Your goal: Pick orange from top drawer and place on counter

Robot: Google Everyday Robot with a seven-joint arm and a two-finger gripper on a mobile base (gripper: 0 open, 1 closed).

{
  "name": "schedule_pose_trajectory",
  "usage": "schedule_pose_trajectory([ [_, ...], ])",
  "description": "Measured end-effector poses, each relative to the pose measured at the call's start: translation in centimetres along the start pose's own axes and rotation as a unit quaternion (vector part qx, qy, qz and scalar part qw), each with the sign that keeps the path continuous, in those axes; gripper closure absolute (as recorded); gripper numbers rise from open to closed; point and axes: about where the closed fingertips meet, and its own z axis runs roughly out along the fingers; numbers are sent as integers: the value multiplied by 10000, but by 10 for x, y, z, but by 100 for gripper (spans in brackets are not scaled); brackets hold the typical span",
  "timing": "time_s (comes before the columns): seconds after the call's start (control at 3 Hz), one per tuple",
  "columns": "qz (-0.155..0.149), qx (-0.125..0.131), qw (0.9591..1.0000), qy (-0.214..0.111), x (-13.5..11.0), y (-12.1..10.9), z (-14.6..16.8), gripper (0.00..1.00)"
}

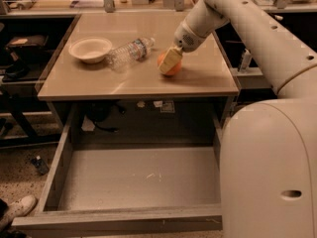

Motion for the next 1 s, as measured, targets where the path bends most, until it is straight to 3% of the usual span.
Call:
schedule_pose_trajectory([
  [0.33,63,20,10000,-36,2,-5,5,100],
  [1.0,63,20,10000,-35,2,-5,5,58],
])
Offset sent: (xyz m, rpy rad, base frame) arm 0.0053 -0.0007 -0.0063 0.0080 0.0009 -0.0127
